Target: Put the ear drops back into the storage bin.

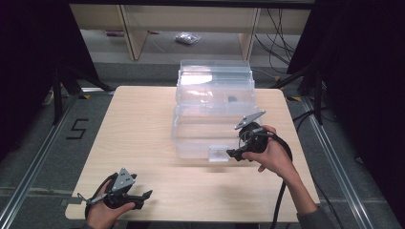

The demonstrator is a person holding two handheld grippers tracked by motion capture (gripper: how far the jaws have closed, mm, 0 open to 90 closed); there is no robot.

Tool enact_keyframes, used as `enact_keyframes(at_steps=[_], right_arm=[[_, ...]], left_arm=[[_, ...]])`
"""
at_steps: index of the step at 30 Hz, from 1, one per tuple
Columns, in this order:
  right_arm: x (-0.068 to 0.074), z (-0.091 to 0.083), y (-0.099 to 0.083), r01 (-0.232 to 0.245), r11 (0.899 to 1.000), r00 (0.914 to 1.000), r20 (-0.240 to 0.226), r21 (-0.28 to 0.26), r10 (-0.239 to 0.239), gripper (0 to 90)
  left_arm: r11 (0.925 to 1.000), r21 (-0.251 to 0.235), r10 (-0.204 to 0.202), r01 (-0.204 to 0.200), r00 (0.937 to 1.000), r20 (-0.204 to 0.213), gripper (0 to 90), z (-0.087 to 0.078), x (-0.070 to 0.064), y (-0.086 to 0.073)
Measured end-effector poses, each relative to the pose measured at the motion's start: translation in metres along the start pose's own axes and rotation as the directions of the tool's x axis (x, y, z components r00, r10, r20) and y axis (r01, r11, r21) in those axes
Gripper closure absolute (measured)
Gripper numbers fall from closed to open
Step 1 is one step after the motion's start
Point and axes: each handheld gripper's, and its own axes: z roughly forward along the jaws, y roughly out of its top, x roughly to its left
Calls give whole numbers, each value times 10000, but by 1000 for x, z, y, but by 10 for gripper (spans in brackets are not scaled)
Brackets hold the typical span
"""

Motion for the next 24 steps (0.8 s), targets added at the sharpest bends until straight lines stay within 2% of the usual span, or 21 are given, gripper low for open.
enact_keyframes(at_steps=[1, 2, 4, 6, 9, 11, 14, 17, 18, 20, 21, 22, 24], right_arm=[[2, 0, -1, -176, 9998, 9998, 62, 85, 176, 237], [3, 0, -1, -121, 9999, 9998, 160, 34, 120, 236], [2, 0, -2, 1, 10000, 10000, 17, -38, -1, 236], [5, 0, -5, -208, 9998, 9998, -30, -41, 208, 236], [7, 1, -7, -112, 9999, 9999, -26, -72, 112, 236], [10, 0, -9, -225, 9997, 9997, -32, -70, 224, 236], [9, 1, -11, -8, 9998, 10000, -92, -192, 7, 236], [15, 3, -14, -253, 9996, 9997, -75, -149, 252, 233], [13, 4, -15, 80, 9993, 9998, -169, -369, -86, 232], [15, 5, -16, 104, 9987, 9999, -97, -490, -109, 232], [16, 5, -17, 76, 9992, 9998, -204, -381, -83, 232], [19, 7, -17, -191, 9991, 9997, -178, -385, 184, 232], [19, 6, -18, -109, 9996, 9998, -195, -275, 104, 232]], left_arm=[[10000, -2, 6, -6, 10000, -1, 185, 0, 0, 0], [10000, 0, 6, -6, 10000, -4, 185, 0, 0, 0], [10000, 3, 9, -9, 10000, 0, 185, 0, 0, 0], [10000, 8, 12, -12, 10000, -3, 185, 0, 0, 0], [10000, 12, 9, -9, 10000, -7, 185, 0, 0, 0], [10000, 9, 13, -13, 10000, -1, 185, 0, 0, 0], [10000, 12, 3, -3, 10000, -1, 185, 0, 0, 0], [10000, 7, 8, -8, 10000, -10, 185, 0, 0, 0], [10000, 10, -1, 1, 10000, -5, 185, 0, 0, 0], [10000, 15, -1, 1, 10000, 2, 185, 0, 0, 0], [10000, 12, 2, -2, 10000, -2, 185, 0, 0, 0], [10000, 11, 4, -4, 10000, 2, 185, 0, 0, 0], [10000, 14, 16, -16, 10000, -5, 185, 0, 0, 0]])
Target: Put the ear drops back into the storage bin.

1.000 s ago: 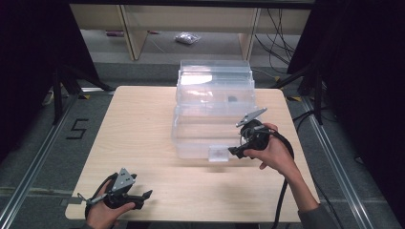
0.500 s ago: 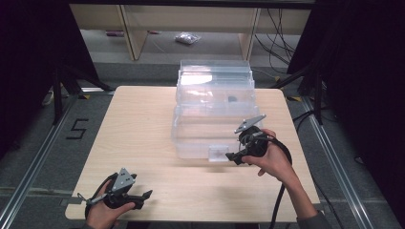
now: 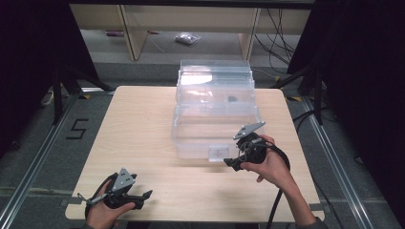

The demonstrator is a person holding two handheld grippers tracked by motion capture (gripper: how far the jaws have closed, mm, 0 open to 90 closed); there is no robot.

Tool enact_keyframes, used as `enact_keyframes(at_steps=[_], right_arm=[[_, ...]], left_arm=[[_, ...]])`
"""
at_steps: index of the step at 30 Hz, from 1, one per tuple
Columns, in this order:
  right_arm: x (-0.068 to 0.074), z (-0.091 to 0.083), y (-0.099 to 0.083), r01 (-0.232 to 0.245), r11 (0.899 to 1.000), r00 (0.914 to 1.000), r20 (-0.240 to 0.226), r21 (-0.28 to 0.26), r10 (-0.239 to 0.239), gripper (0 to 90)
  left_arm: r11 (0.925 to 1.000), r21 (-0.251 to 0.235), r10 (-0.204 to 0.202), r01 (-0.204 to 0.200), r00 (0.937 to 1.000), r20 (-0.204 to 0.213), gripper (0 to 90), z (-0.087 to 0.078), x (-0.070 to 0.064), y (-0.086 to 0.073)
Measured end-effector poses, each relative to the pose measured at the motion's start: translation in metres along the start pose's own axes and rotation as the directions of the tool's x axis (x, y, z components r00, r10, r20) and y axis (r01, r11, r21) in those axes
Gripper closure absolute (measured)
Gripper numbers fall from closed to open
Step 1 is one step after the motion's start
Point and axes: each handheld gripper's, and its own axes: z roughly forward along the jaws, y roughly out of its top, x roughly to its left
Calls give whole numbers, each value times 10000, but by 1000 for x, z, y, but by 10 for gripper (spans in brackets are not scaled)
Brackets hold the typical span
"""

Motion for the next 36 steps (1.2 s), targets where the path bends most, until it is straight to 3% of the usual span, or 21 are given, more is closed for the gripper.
enact_keyframes(at_steps=[2, 3, 4, 13, 14, 15, 23, 25, 27, 30, 36], right_arm=[[3, 2, -1, 24, 10000, 10000, 45, -70, -24, 231], [2, 3, -2, 355, 9994, 9993, -82, -47, -356, 231], [5, 4, -3, 127, 9998, 9999, -13, -153, -127, 231], [10, 3, -10, 241, 9996, 9997, -48, -128, -241, 229], [9, 5, -12, 518, 9984, 9985, -191, -207, -522, 228], [10, 6, -13, 472, 9980, 9987, -168, -421, -479, 228], [12, 9, -19, 459, 9983, 9986, -235, -366, -467, 225], [14, 11, -20, 256, 9983, 9995, -178, -517, -266, 225], [12, 14, -21, 668, 9952, 9976, -130, -712, -679, 225], [12, 13, -22, 608, 9964, 9978, -239, -589, -623, 225], [12, 14, -26, 636, 9944, 9974, -275, -849, -661, 227]], left_arm=[[10000, -3, -4, 4, 10000, -1, 185, 0, 0, 0], [10000, -5, -13, 13, 10000, 4, 185, 0, 0, 0], [10000, -4, -14, 14, 10000, 10, 185, 0, 0, 0], [10000, 3, -20, 20, 10000, 2, 185, 0, 0, 0], [10000, 21, -3, 3, 10000, 8, 185, 0, 0, 0], [10000, 27, 5, -5, 10000, 12, 185, 0, 0, 0], [10000, 13, 1, -1, 10000, 15, 185, 0, 0, 0], [10000, 12, -4, 4, 10000, 17, 185, 0, 0, 0], [10000, 9, 6, -6, 10000, 19, 185, 0, 0, 0], [10000, 8, 12, -12, 10000, 19, 185, 0, 0, 0], [10000, 3, 15, -15, 10000, 27, 185, 0, 0, 0]])
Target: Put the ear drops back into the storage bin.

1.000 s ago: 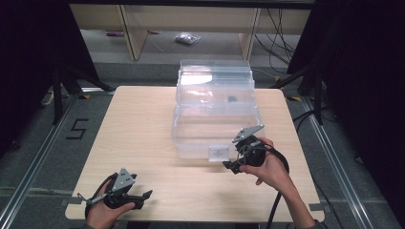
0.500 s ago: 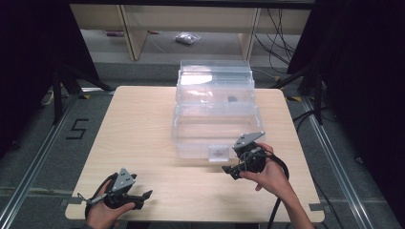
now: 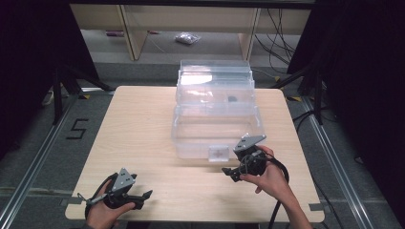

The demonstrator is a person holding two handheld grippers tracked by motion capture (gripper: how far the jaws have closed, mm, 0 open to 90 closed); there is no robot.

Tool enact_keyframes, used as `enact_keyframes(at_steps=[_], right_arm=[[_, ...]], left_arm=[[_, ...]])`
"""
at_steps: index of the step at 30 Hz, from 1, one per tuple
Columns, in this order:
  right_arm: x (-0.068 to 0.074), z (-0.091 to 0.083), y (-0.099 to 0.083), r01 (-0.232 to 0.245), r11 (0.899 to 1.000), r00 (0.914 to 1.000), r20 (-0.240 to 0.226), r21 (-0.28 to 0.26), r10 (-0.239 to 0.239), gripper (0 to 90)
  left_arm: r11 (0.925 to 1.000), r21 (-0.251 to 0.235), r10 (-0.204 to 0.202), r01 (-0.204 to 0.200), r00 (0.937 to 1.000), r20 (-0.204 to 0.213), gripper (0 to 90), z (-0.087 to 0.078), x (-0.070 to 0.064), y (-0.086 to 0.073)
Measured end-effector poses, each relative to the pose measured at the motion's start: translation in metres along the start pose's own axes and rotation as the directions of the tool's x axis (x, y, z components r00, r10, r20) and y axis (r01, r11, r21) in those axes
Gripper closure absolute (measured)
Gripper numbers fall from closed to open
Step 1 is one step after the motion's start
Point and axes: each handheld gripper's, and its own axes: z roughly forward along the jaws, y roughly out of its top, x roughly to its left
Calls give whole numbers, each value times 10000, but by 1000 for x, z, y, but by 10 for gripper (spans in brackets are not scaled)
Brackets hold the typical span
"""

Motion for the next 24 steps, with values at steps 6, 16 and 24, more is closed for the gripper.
enact_keyframes(at_steps=[6, 16, 24], right_arm=[[0, -1, -6, -74, 9999, 10000, 47, -106, 75, 226], [1, 3, -19, -450, 9987, 9990, 31, -218, 451, 222], [0, 5, -32, -835, 9965, 9964, -144, -88, 834, 222]], left_arm=[[10000, -4, 12, -12, 10000, 1, 185, 0, 0, 0], [9999, -93, -72, 72, 10000, 8, 185, 0, -1, 0], [9998, -190, -74, 75, 10000, 33, 185, 1, -1, 0]])
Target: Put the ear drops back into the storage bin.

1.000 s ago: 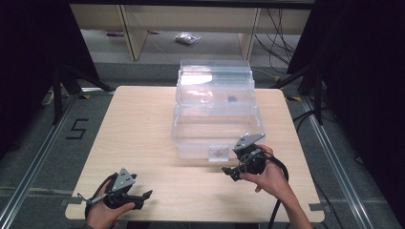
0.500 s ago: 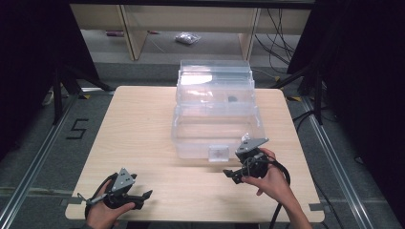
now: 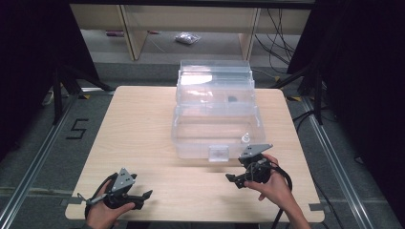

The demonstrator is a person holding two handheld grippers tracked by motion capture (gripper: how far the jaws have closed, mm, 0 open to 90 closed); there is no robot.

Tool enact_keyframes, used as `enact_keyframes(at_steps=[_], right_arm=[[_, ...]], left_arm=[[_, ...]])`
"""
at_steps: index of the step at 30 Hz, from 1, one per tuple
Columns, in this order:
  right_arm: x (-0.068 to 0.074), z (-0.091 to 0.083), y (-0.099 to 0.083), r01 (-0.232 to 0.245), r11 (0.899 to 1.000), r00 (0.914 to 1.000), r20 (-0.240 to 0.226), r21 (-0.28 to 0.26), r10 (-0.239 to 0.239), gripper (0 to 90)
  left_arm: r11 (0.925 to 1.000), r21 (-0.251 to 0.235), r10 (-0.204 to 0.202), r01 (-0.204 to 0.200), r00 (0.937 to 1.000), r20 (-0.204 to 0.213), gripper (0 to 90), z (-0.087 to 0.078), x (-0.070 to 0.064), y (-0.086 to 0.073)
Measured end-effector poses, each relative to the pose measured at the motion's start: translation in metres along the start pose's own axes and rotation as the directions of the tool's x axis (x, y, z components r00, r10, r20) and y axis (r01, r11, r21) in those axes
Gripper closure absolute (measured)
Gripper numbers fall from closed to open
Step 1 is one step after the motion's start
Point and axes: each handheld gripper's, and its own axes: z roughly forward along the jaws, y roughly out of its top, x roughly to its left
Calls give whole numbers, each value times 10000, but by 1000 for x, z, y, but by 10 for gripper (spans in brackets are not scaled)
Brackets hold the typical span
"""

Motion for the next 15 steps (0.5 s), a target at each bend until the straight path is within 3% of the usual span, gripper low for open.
enact_keyframes(at_steps=[4, 5, 15], right_arm=[[-3, 2, -6, -4, 10000, 10000, 12, -48, 4, 222], [-2, 3, -7, -272, 9996, 9995, -148, -39, 271, 222], [-2, 5, -15, -447, 9989, 9990, -22, -165, 447, 222]], left_arm=[[10000, -3, 5, -5, 10000, 5, 185, 0, 0, 0], [9998, 128, 160, -159, 9999, -62, 185, -1, 1, 0], [10000, 35, 73, -73, 10000, -2, 185, -1, 0, 0]])
